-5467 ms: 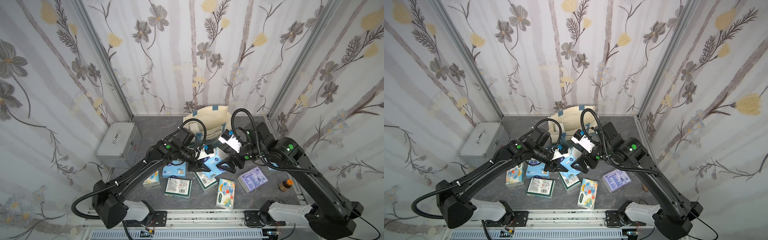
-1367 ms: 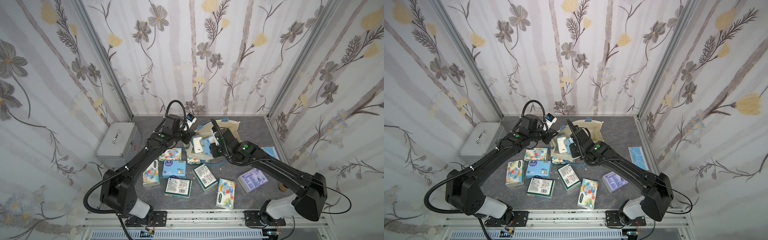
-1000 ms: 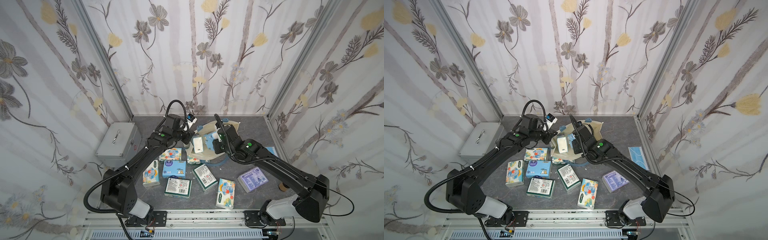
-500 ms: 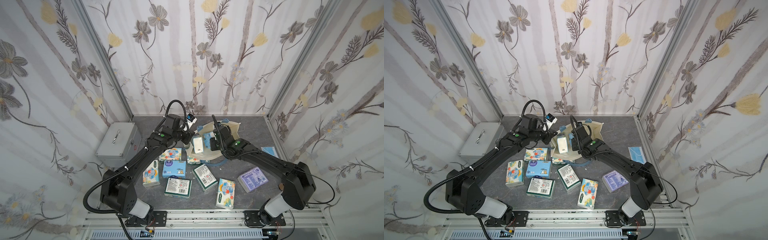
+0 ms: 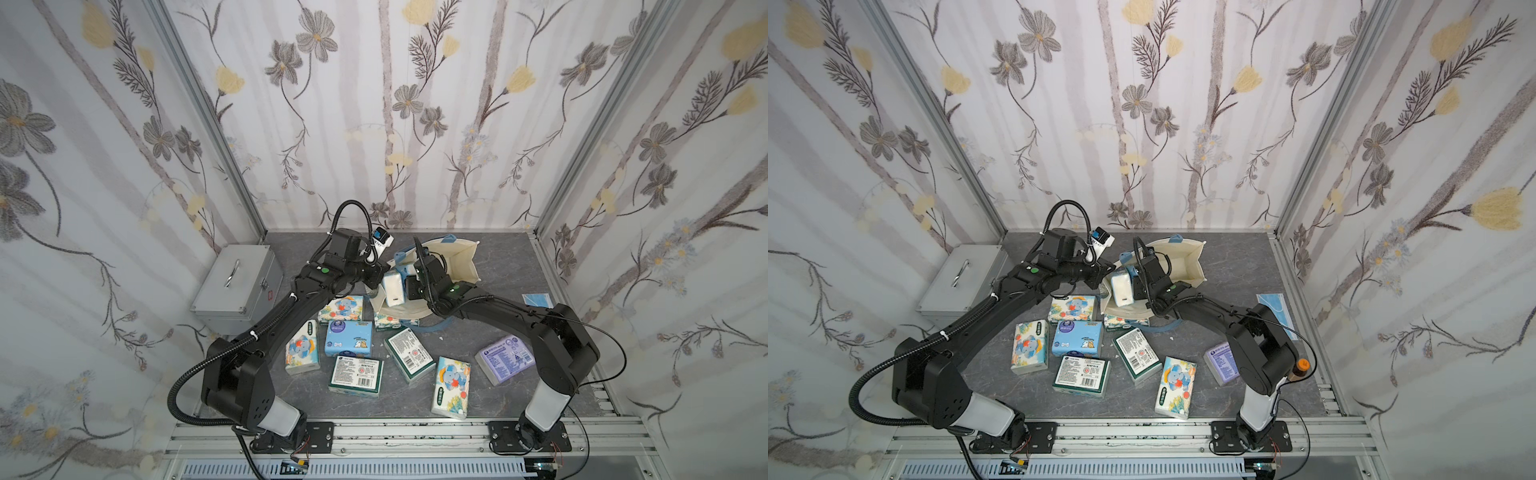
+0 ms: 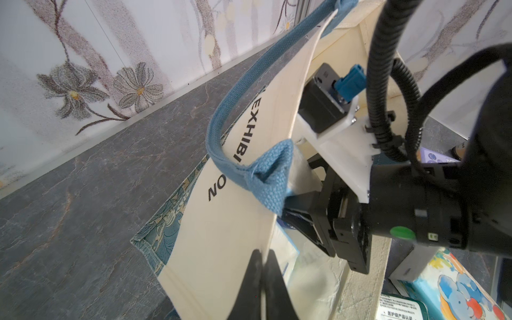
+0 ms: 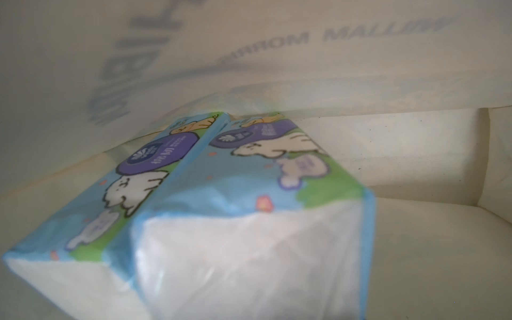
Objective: Put tissues into the canvas bag
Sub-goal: Place the pack of facial tissues in the canvas bag, then adjust the canvas bag at the center of the board.
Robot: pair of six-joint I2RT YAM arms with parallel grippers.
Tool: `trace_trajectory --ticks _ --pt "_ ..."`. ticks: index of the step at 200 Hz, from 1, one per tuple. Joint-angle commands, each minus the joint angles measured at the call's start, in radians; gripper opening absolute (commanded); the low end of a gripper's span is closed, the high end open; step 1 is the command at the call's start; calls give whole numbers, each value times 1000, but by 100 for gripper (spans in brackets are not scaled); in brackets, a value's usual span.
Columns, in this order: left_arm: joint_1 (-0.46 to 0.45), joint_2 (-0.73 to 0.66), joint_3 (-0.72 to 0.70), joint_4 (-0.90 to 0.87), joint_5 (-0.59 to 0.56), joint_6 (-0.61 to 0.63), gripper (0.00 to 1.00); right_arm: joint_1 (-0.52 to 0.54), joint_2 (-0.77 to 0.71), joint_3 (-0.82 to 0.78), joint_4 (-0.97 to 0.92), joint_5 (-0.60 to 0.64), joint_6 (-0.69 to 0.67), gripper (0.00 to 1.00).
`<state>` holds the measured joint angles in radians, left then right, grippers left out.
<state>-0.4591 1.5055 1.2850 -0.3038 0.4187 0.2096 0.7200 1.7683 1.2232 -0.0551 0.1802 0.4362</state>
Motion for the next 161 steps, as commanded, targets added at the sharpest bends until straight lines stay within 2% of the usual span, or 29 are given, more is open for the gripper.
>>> trace_trajectory --ticks 1,22,51,78,114,137,161 --pt "0 6 11 4 27 4 7 2 -23 4 50 -28 -8 79" --pt "0 8 11 2 26 4 7 1 -63 10 -5 -33 -28 90" --pt "3 10 15 -2 25 4 7 1 -146 1 -76 -47 -65 92" --pt "12 15 20 -4 25 -4 7 -6 -227 -11 -116 -68 -82 89" --pt "21 19 21 -4 23 -19 8 -17 -305 -11 -226 -36 -82 73" --pt "22 26 25 -7 22 -22 8 -40 -425 -56 -287 51 -82 73" --pt "25 34 33 -9 24 -34 8 -139 -496 -44 -449 83 -47 77"
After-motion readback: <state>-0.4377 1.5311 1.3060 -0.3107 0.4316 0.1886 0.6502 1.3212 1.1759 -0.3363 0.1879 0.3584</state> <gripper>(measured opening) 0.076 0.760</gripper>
